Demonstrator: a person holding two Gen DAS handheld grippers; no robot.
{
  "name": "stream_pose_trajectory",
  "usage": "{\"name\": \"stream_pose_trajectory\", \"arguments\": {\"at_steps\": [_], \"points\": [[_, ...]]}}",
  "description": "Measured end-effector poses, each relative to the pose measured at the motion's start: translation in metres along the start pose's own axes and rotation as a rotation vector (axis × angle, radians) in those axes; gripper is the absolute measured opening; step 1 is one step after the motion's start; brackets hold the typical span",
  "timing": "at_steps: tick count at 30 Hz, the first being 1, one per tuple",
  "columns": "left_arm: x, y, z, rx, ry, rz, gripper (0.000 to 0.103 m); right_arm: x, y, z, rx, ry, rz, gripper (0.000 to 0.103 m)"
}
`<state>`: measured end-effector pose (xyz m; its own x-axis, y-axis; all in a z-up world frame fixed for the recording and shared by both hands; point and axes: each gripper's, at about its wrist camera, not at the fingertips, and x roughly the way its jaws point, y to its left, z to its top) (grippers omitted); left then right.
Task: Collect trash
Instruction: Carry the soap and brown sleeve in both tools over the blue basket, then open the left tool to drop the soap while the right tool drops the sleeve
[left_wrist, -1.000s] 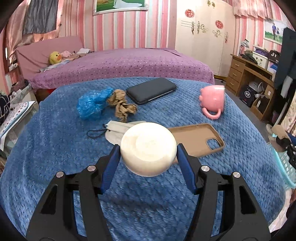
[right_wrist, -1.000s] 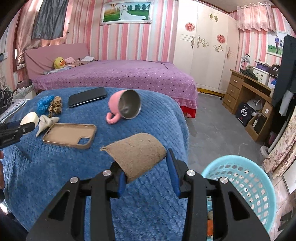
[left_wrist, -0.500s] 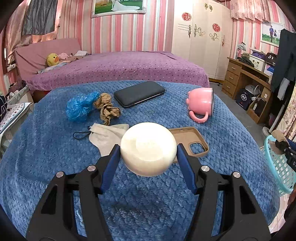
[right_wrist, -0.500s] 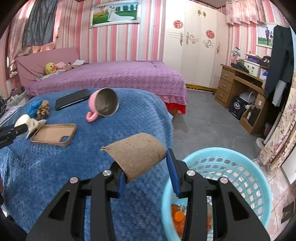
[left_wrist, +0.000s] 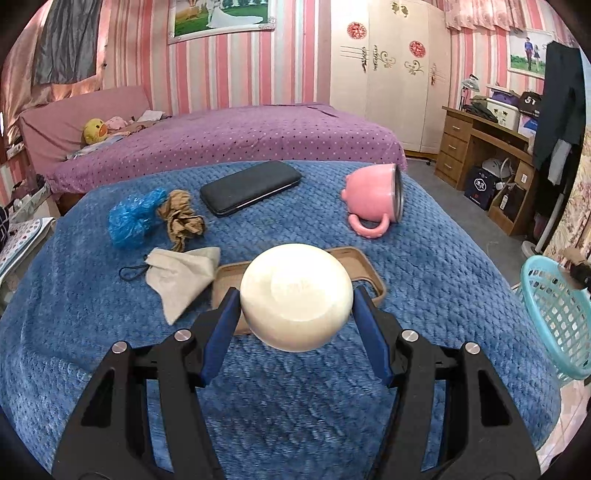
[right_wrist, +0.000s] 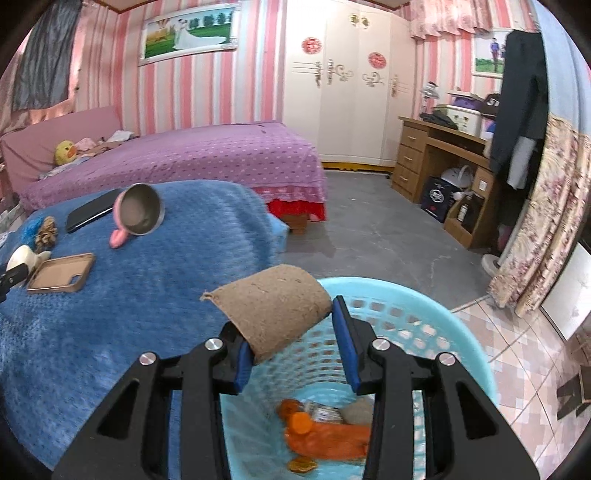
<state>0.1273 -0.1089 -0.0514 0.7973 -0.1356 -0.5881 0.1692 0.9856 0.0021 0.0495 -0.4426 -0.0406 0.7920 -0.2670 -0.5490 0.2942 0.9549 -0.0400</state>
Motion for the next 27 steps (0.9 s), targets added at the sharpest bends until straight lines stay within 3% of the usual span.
{"name": "stream_pose_trajectory", "arguments": {"at_steps": [11, 18, 27], "points": [[0.004, -0.052, -0.005, 0.066, 0.008, -0.064, 0.061, 0.005, -0.060, 0.002, 0.035, 0.004, -0.097, 0.039], [0.010, -0.116, -0.009, 0.097, 0.035, -0.166, 0.061, 0.010, -0.080, -0.001, 0.032, 0.011, -0.100, 0.039], [0.002, -0.203, -0.011, 0.169, 0.005, -0.281, 0.061, 0.009, -0.107, -0.009, 0.073, 0.005, -0.095, 0.039]]}}
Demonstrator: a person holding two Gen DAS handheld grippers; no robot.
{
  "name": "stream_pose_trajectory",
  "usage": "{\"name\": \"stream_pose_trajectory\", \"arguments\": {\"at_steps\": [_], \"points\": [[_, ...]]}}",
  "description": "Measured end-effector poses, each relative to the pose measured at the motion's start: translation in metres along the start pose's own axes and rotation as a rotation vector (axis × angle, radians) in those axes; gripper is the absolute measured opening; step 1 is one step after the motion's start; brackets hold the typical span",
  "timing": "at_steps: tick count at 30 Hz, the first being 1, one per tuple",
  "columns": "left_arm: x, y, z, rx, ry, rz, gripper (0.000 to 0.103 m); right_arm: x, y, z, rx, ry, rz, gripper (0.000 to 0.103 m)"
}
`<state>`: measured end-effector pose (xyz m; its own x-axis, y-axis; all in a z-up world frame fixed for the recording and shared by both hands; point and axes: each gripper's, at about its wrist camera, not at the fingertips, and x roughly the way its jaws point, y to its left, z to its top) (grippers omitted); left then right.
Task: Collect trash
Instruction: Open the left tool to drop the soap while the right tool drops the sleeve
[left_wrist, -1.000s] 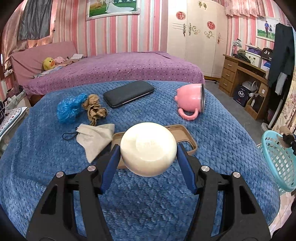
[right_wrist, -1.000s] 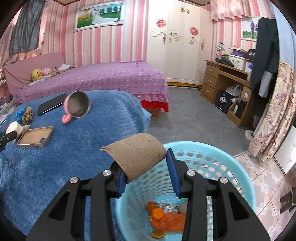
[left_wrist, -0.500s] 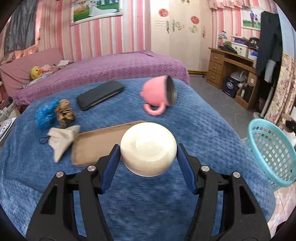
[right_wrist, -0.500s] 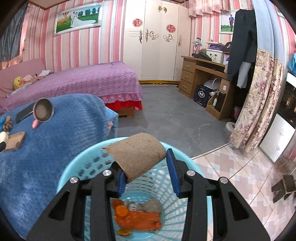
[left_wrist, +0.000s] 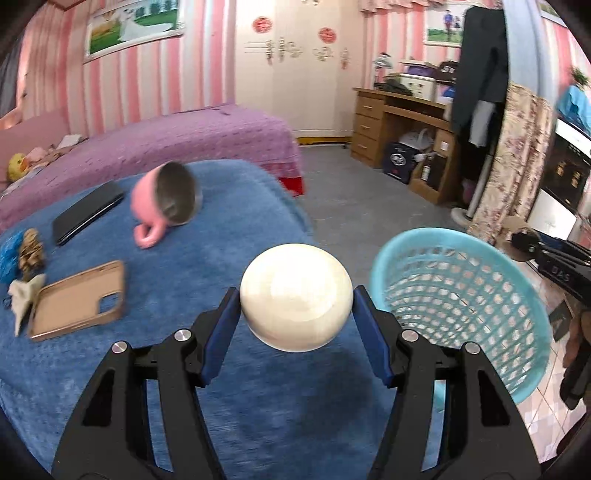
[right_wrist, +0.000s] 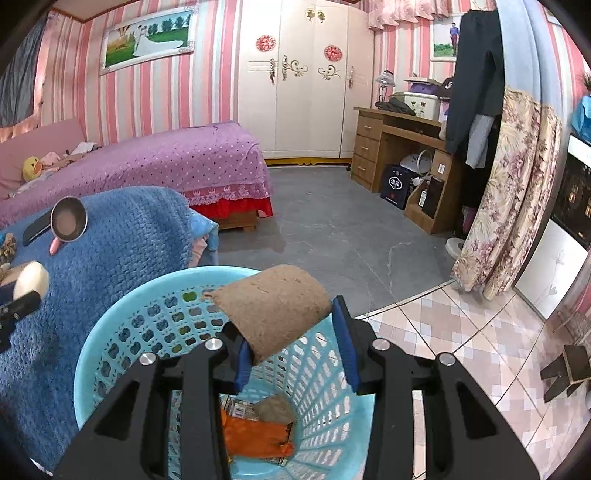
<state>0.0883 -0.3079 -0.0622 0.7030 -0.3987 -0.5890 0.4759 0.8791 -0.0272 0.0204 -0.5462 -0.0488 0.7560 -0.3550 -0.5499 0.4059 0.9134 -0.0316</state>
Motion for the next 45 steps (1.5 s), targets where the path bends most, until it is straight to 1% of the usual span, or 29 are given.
{"name": "stream_pose_trajectory", "arguments": {"at_steps": [4, 7, 10, 14, 16, 17, 18, 19, 24, 27, 29, 32, 38, 40, 41, 42, 44, 45], "points": [[0.006, -0.030, 0.008, 0.017, -0.005, -0.037, 0.061, 0.001, -0.003, -0.002, -0.015, 0.005, -0.017, 0.039], [0.013, -0.052, 0.014, 0.036, 0.003, -0.066, 0.061, 0.001, -0.009, -0.005, -0.002, 0.009, -0.018, 0.039], [0.017, -0.072, 0.016, 0.071, 0.003, -0.079, 0.061, -0.001, -0.015, -0.008, 0.016, 0.006, -0.022, 0.039], [0.019, -0.091, 0.017, 0.088, 0.013, -0.104, 0.061, -0.003, -0.017, -0.008, 0.026, 0.000, -0.021, 0.039], [0.021, -0.093, 0.018, 0.094, 0.016, -0.108, 0.061, -0.003, -0.018, -0.007, 0.027, 0.001, -0.020, 0.039], [0.021, -0.094, 0.019, 0.097, 0.014, -0.105, 0.064, -0.003, -0.018, -0.008, 0.026, 0.001, -0.019, 0.039], [0.020, -0.093, 0.020, 0.100, 0.010, -0.098, 0.072, -0.003, -0.017, -0.007, 0.025, 0.001, -0.019, 0.039], [0.019, -0.091, 0.021, 0.099, 0.001, -0.089, 0.077, -0.003, -0.017, -0.007, 0.024, 0.001, -0.018, 0.039], [0.013, -0.075, 0.024, 0.098, -0.027, -0.032, 0.086, -0.004, -0.016, -0.006, 0.024, -0.003, -0.017, 0.039], [0.009, -0.056, 0.028, 0.066, -0.038, 0.002, 0.091, -0.005, -0.013, -0.005, 0.020, -0.006, -0.015, 0.039], [0.006, -0.043, 0.030, 0.043, -0.040, 0.015, 0.093, -0.005, -0.011, -0.005, 0.016, -0.008, -0.015, 0.039], [0.000, -0.023, 0.033, 0.016, -0.050, 0.054, 0.094, -0.006, -0.006, -0.003, 0.016, -0.010, -0.011, 0.039], [-0.015, 0.003, 0.035, -0.012, -0.065, 0.099, 0.095, -0.006, 0.004, -0.001, 0.019, -0.005, -0.011, 0.040], [-0.021, 0.010, 0.034, -0.013, -0.072, 0.114, 0.097, -0.005, 0.007, -0.001, 0.023, 0.003, -0.011, 0.049], [-0.024, 0.013, 0.033, -0.011, -0.075, 0.122, 0.097, -0.004, 0.008, 0.000, 0.023, 0.008, -0.013, 0.059], [-0.026, 0.015, 0.032, -0.011, -0.076, 0.127, 0.097, -0.003, 0.010, 0.000, 0.025, 0.013, -0.010, 0.067], [-0.029, 0.022, 0.033, -0.015, -0.076, 0.136, 0.097, -0.003, 0.014, 0.000, 0.027, 0.019, -0.009, 0.069], [-0.031, 0.027, 0.033, -0.021, -0.076, 0.138, 0.097, -0.002, 0.017, 0.000, 0.025, 0.025, -0.013, 0.072]]}}
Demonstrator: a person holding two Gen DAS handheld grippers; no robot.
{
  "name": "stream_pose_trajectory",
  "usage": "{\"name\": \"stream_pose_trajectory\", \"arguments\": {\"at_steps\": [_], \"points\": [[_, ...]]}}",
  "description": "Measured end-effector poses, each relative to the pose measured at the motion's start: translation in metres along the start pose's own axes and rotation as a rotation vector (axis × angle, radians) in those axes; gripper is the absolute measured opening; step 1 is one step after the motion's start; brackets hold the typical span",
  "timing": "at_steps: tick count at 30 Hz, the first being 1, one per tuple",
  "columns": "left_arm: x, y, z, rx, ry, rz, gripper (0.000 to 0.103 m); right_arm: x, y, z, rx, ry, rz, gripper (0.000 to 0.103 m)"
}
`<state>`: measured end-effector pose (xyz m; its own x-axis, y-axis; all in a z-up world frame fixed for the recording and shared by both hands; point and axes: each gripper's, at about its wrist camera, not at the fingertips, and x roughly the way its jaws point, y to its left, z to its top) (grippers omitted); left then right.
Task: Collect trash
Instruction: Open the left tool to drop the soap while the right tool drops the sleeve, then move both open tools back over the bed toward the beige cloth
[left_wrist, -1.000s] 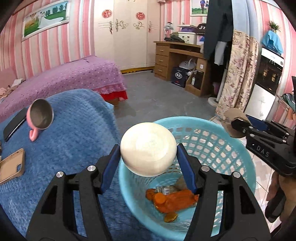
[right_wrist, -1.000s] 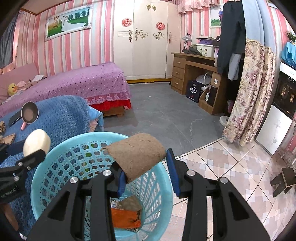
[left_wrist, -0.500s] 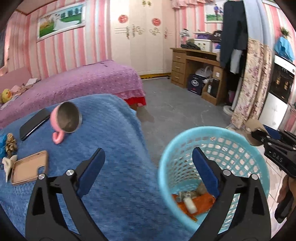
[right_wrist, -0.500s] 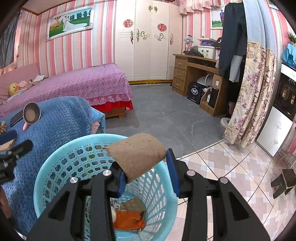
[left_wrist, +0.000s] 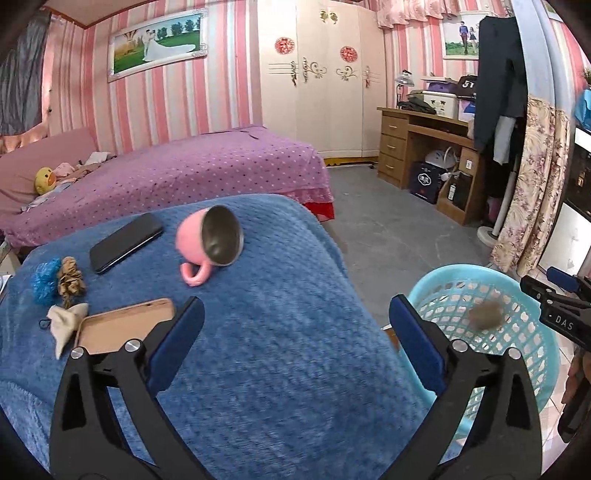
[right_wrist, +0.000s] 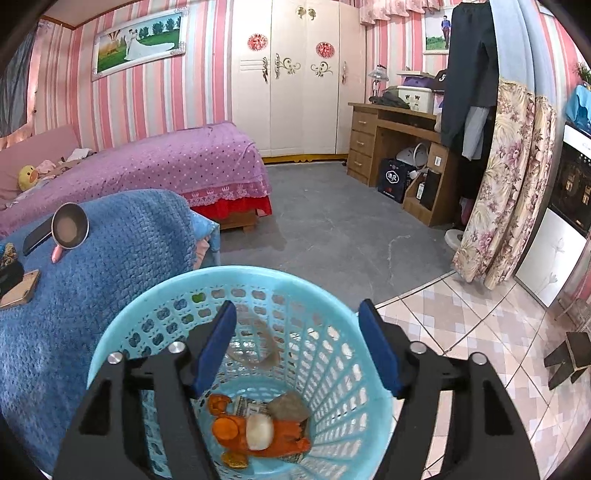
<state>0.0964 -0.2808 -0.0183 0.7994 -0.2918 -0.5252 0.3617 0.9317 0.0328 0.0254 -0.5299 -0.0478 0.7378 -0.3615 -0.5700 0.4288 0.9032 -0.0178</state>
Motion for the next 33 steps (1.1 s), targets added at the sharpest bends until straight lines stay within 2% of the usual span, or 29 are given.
{"name": "stream_pose_trajectory", "arguments": {"at_steps": [3, 9, 20, 24, 33], "points": [[-0.004, 0.013, -0.001, -0.017, 0.001, 0.010, 0.097, 0.001, 0.006, 0.000, 0.005, 0.004, -0.003, 0.084], [-0.011, 0.038, -0.004, -0.034, -0.003, 0.041, 0.097, 0.000, 0.027, 0.002, -0.017, -0.007, -0.025, 0.093], [-0.017, 0.104, -0.009, -0.069, 0.001, 0.102, 0.097, 0.004, 0.053, 0.010, 0.038, -0.012, -0.029, 0.095], [-0.016, 0.132, -0.015, -0.054, 0.000, 0.159, 0.097, 0.006, 0.071, 0.013, 0.032, -0.018, -0.020, 0.095], [-0.011, 0.183, -0.033, -0.101, 0.043, 0.169, 0.097, 0.011, 0.119, 0.012, -0.017, -0.012, 0.043, 0.095]]}}
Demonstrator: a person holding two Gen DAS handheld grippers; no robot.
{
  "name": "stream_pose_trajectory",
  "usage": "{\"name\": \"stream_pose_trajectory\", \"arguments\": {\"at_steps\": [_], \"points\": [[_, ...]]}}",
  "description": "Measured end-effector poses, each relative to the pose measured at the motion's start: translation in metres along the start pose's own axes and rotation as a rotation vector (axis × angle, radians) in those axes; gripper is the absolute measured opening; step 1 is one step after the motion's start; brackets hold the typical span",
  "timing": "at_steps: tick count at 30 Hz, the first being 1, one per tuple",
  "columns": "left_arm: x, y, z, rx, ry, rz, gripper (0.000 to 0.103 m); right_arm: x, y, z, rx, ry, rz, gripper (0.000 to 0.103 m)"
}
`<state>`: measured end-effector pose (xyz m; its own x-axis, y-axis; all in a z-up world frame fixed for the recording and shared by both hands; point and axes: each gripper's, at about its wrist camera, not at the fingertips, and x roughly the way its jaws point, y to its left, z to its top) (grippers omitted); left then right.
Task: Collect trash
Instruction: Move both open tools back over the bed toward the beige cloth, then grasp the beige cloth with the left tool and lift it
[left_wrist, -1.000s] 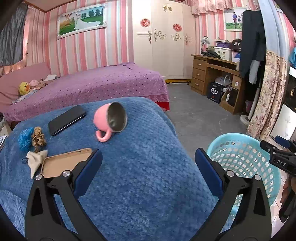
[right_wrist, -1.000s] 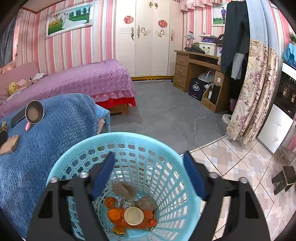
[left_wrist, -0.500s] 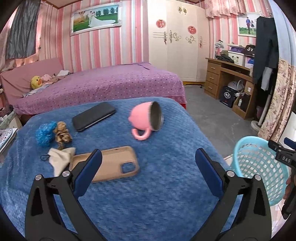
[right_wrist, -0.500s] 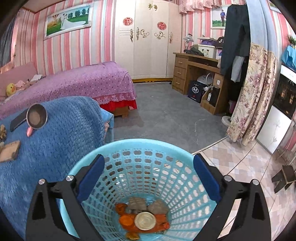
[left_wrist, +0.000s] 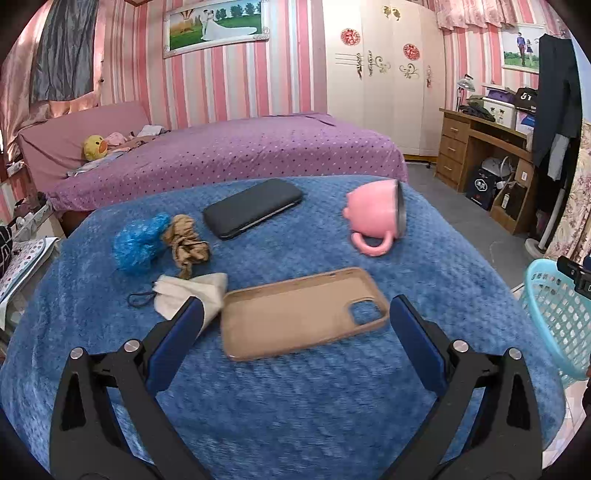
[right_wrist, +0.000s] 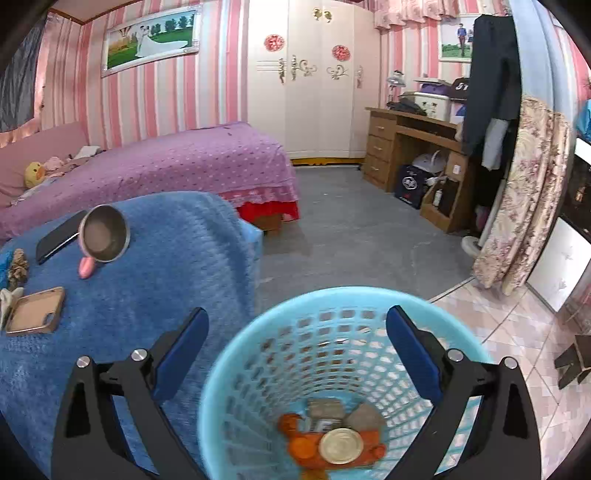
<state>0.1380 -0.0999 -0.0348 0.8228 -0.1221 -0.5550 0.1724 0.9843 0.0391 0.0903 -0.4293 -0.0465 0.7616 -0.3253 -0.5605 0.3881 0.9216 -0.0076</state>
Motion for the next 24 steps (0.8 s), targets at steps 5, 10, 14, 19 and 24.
{"name": "stream_pose_trajectory", "arguments": {"at_steps": [5, 10, 14, 19, 24], "points": [[0.010, 0.030, -0.002, -0.031, 0.016, 0.027, 0.097, 0.002, 0.030, -0.001, -0.026, -0.001, 0.033, 0.095], [0.019, 0.057, -0.007, -0.053, 0.042, 0.065, 0.097, 0.004, 0.058, -0.004, -0.057, 0.010, 0.062, 0.095], [0.030, 0.079, -0.011, -0.080, 0.078, 0.077, 0.097, 0.004, 0.079, -0.007, -0.083, 0.014, 0.082, 0.095], [0.042, 0.090, -0.017, -0.110, 0.127, 0.073, 0.097, 0.003, 0.098, -0.010, -0.112, 0.024, 0.100, 0.095], [0.054, 0.090, -0.017, -0.107, 0.167, 0.069, 0.095, 0.004, 0.110, -0.012, -0.129, 0.035, 0.111, 0.095]]}}
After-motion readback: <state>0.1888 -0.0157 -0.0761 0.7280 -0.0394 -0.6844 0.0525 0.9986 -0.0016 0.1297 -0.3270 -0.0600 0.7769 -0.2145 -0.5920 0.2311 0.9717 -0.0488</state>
